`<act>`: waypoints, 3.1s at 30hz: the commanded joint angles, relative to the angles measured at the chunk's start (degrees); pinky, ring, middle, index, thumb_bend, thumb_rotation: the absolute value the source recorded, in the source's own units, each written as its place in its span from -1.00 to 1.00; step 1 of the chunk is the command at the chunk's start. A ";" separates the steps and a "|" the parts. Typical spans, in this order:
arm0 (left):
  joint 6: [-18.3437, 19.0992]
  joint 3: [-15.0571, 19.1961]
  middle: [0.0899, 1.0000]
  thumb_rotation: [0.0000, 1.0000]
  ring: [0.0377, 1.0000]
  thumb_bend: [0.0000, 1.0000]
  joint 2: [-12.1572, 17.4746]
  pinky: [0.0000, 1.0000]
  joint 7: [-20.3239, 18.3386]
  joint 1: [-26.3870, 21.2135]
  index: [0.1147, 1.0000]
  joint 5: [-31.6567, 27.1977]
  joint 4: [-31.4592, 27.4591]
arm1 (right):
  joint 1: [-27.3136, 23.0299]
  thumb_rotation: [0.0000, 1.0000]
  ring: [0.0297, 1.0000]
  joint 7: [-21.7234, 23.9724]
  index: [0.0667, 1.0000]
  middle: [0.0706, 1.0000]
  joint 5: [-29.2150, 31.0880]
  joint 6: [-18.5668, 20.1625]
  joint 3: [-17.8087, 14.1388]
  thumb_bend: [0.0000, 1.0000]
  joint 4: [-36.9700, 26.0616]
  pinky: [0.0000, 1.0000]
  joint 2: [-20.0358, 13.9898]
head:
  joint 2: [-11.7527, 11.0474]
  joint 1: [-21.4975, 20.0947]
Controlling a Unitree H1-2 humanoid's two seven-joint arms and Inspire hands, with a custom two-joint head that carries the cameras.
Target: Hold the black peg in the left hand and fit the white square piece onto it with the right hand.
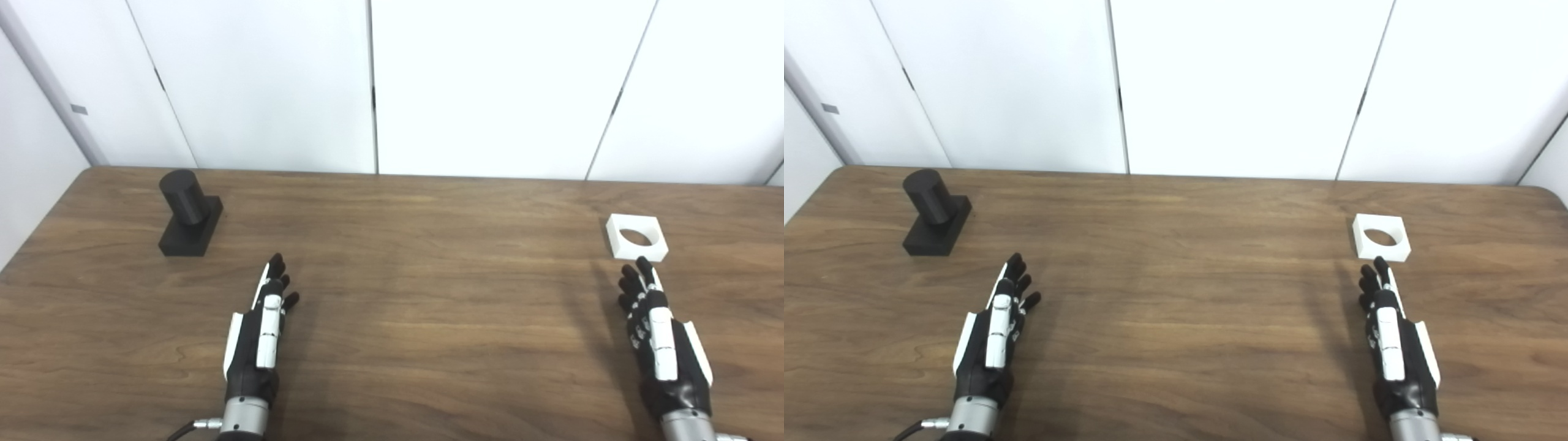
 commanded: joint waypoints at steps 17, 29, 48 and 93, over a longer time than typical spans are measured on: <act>0.38 -0.97 1.00 1.00 0.97 -0.02 -0.90 0.82 0.42 2.13 0.98 0.96 -0.66 | 3.84 1.00 0.95 -0.49 1.00 0.92 0.93 -0.72 -0.32 -0.07 0.27 0.97 -0.34 | -0.51 4.22; -1.19 -3.53 1.00 1.00 0.97 -0.06 -2.05 0.75 2.21 2.10 0.97 3.16 1.32 | 3.34 1.00 1.00 0.79 1.00 0.98 3.58 -1.26 -1.47 0.07 2.33 1.00 -1.71 | -4.40 16.11; -3.51 -4.86 1.00 1.00 1.00 -0.08 -2.09 0.77 3.36 1.91 1.00 3.92 3.51 | 2.93 1.00 0.98 1.19 1.00 0.93 3.81 -2.43 -1.26 0.34 3.34 0.93 -2.03 | -6.16 17.12; 25.11 12.89 0.91 0.07 0.92 0.87 14.47 0.75 0.85 -19.47 0.71 41.01 0.60 | 4.71 1.00 1.00 2.08 1.00 0.97 6.52 -0.63 0.03 0.38 1.52 0.96 -1.52 | -4.51 14.04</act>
